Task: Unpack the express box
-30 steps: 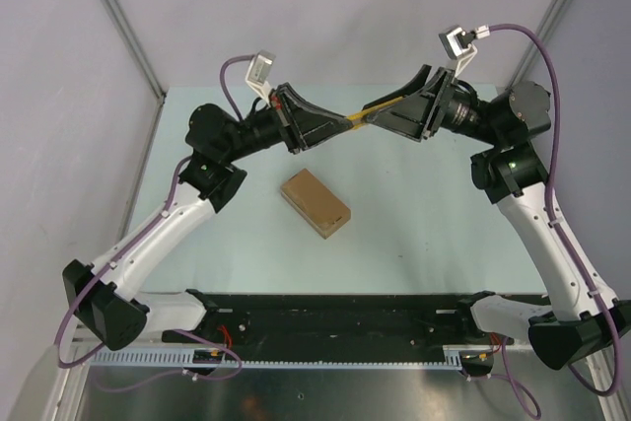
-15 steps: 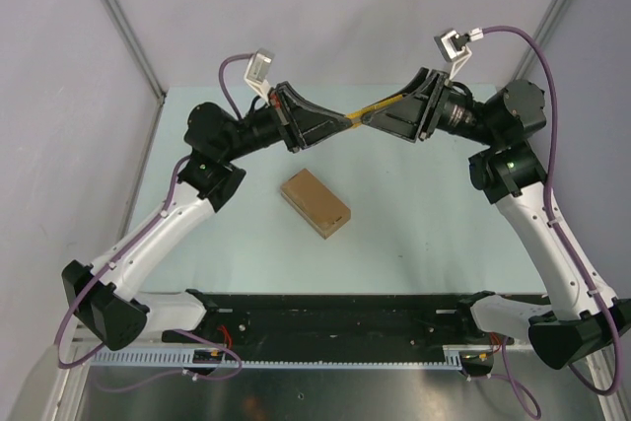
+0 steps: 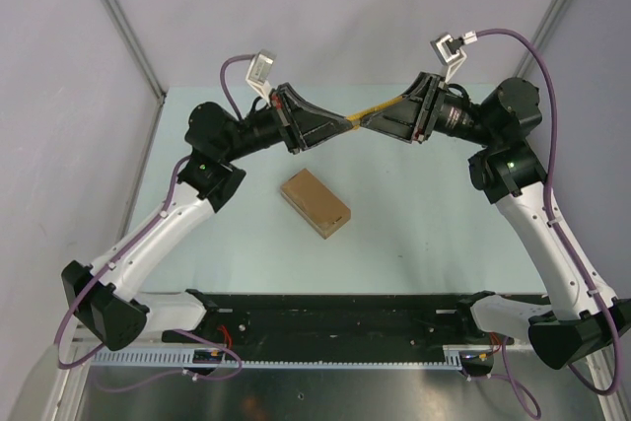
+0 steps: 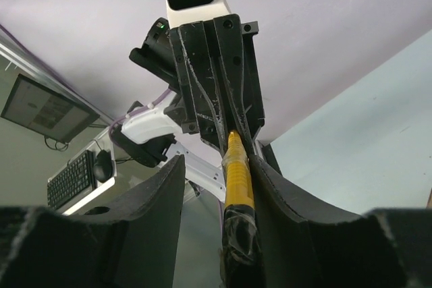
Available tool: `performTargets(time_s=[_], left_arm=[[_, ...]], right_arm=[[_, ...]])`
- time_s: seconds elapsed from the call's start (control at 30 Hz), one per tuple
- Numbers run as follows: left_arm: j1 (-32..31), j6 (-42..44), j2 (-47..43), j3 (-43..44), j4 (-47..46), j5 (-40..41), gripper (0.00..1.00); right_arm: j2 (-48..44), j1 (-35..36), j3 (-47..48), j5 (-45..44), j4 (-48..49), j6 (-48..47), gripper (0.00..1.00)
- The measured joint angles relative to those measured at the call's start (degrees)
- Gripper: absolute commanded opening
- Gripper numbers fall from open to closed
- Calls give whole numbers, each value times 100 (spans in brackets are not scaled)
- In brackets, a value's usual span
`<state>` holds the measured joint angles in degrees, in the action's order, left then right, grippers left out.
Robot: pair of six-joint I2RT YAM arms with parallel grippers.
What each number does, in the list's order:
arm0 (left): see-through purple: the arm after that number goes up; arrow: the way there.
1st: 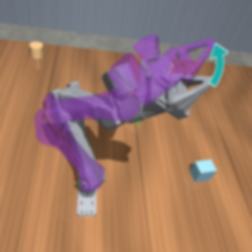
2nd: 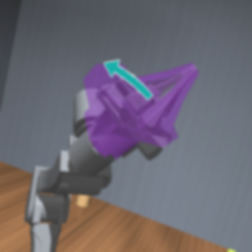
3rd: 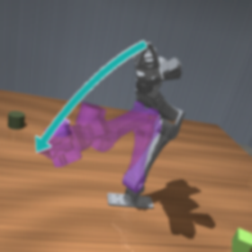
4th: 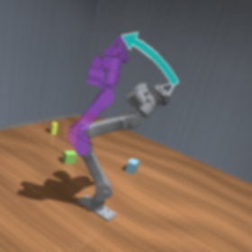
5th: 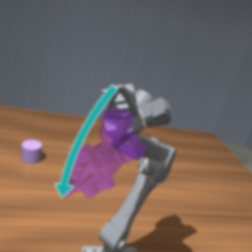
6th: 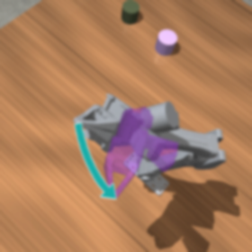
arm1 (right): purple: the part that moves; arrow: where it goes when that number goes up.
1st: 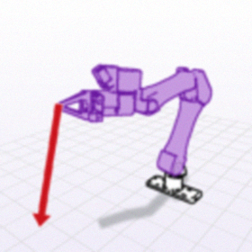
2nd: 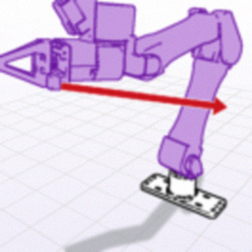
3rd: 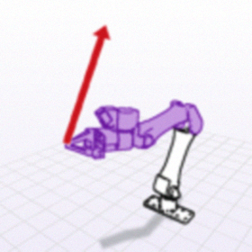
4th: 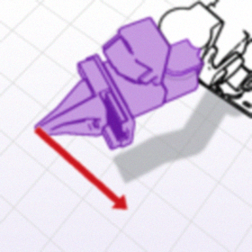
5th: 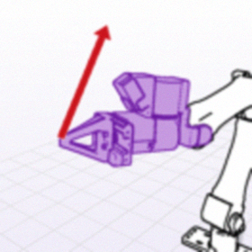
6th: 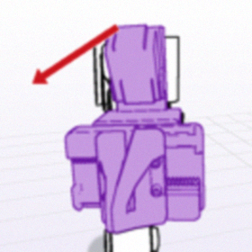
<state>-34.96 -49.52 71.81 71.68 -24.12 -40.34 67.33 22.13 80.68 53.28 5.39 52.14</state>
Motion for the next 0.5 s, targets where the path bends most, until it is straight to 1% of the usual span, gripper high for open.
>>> performTargets(time_s=[0.33, 0.5], left_arm=[[2, 2, -37, 0, 90, -37, 0], [2, 2, -66, 0, 153, -35, 0]], right_arm=[[0, 2, 0, -2, -85, -35, 45], [-4, 4, 0, -33, -136, -68, 53]])
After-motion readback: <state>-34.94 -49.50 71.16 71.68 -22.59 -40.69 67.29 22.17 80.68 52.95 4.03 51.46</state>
